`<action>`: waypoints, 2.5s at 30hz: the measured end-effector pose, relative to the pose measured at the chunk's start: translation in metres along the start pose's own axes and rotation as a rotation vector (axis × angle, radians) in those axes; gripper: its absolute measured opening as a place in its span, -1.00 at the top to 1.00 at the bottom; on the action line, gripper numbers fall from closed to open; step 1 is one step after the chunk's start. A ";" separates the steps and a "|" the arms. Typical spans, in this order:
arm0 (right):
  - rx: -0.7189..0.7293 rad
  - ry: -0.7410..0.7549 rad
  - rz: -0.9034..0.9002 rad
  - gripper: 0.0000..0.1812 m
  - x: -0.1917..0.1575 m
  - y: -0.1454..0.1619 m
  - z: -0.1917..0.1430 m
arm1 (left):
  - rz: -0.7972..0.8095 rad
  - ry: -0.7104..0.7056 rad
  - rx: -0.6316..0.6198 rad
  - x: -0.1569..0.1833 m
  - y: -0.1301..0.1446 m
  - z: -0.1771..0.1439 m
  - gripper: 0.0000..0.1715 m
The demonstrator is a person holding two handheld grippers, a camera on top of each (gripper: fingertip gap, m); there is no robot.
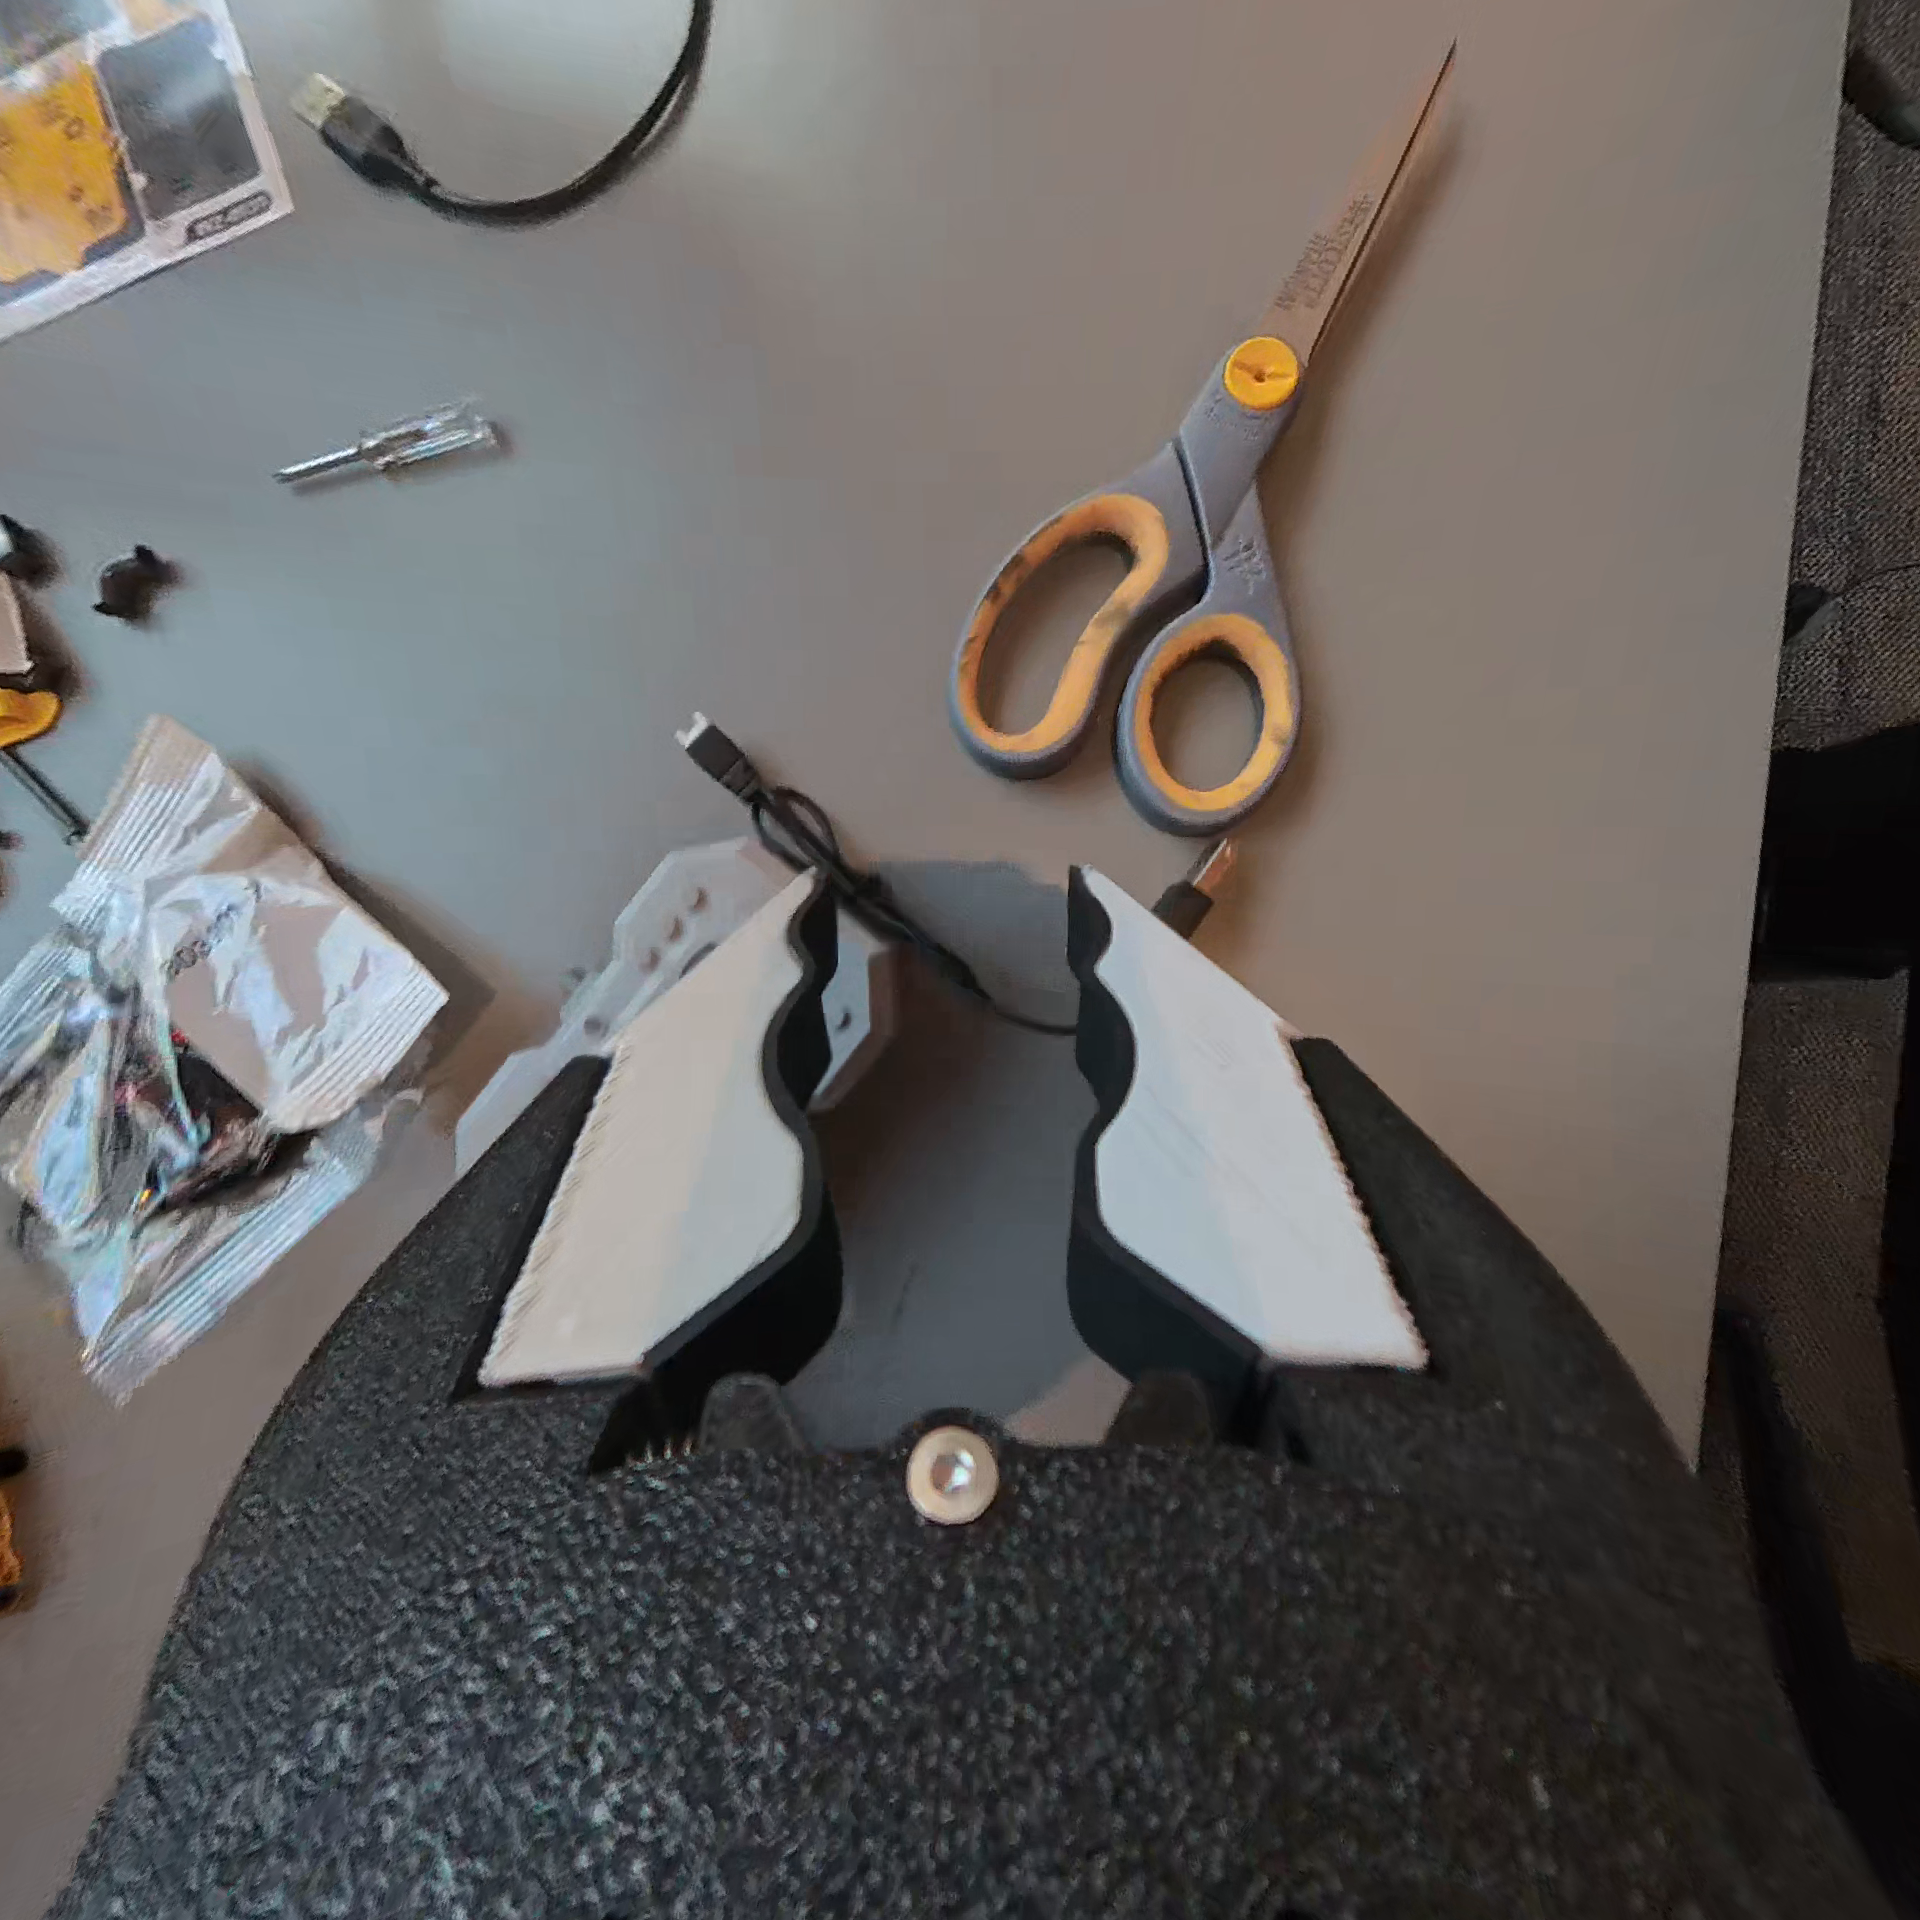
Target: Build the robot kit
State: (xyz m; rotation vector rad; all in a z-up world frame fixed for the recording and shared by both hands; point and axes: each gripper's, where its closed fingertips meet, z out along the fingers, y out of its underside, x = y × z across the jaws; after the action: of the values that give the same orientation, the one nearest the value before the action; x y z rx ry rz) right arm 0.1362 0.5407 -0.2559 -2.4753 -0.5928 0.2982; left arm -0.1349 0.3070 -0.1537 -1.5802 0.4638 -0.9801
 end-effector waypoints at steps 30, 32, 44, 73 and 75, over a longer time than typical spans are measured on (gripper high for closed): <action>-0.148 0.417 -0.560 0.74 0.004 -0.043 -0.035 | 0.097 -0.028 -0.136 -0.003 0.024 0.004 1.00; -0.117 0.503 -0.691 0.74 -0.009 -0.044 -0.063 | 0.021 0.007 -0.202 0.002 0.041 0.002 1.00; 0.401 0.324 -0.886 0.74 -0.173 0.022 -0.226 | -0.120 -0.268 -0.378 -0.034 0.089 -0.034 0.74; 0.645 -0.093 -0.981 0.74 -0.341 0.169 -0.172 | -0.326 0.063 -0.050 0.093 0.054 -0.039 0.80; 0.655 -0.130 -0.956 0.74 -0.342 0.168 -0.173 | -0.387 0.090 -0.006 0.094 0.050 -0.040 0.81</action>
State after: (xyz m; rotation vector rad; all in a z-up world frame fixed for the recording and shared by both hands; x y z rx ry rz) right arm -0.0480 0.1712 -0.1851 -1.3610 -1.3803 0.2116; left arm -0.1020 0.1987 -0.1697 -1.6703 0.2230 -1.3468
